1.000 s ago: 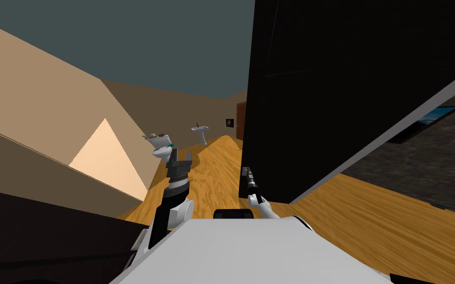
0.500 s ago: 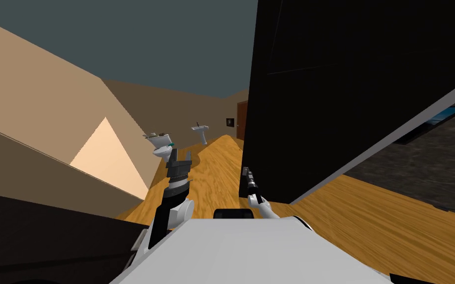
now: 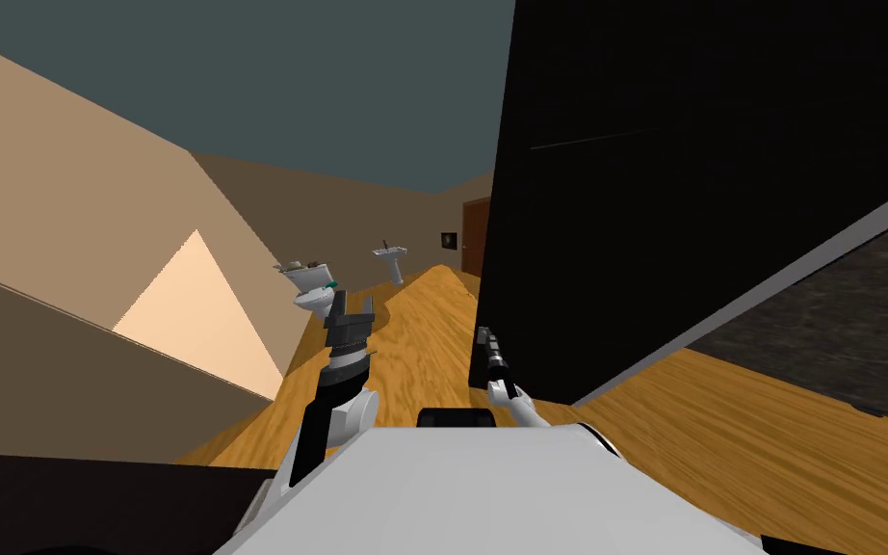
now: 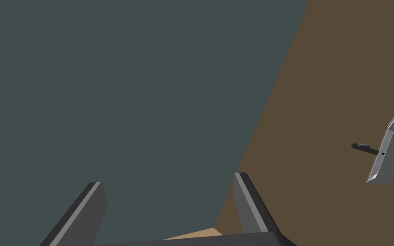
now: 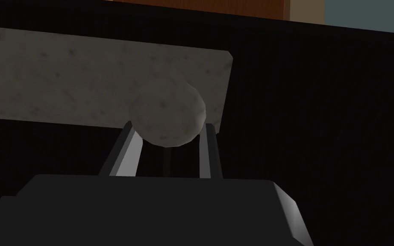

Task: Push the door open

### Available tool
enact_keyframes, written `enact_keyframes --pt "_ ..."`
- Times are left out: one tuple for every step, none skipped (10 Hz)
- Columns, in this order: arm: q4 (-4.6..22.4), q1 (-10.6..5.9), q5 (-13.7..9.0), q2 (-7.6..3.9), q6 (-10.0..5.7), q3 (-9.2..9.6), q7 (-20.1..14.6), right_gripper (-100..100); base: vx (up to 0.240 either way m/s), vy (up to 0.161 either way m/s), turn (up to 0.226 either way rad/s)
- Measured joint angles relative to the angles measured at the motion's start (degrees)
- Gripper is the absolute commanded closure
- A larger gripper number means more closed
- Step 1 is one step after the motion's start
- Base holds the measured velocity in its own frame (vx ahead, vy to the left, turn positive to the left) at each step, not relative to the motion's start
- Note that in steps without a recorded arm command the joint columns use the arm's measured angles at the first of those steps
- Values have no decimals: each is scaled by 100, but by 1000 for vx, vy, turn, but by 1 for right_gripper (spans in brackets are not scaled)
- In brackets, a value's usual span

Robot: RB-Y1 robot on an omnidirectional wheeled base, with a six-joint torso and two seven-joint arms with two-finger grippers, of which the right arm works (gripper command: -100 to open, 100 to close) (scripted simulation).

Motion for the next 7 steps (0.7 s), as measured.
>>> enact_keyframes --pt "-408 211 -33 -60 163 -44 46 100 172 11 -57" --pt "-642 286 -59 -71 261 -86 101 -100 94 -36 -203" --pt "-679 299 -38 -106 275 -31 91 -100 45 -47 -310" --pt "-718 335 -1 -143 290 60 54 -100 30 -52 -325" --pt "-714 354 42 -180 285 167 4 -100 21 -48 -242" --pt "-764 399 83 -200 295 267 -38 -100 20 -38 -298" --pt "-541 284 118 -219 209 371 -104 -100 19 -11 -119"
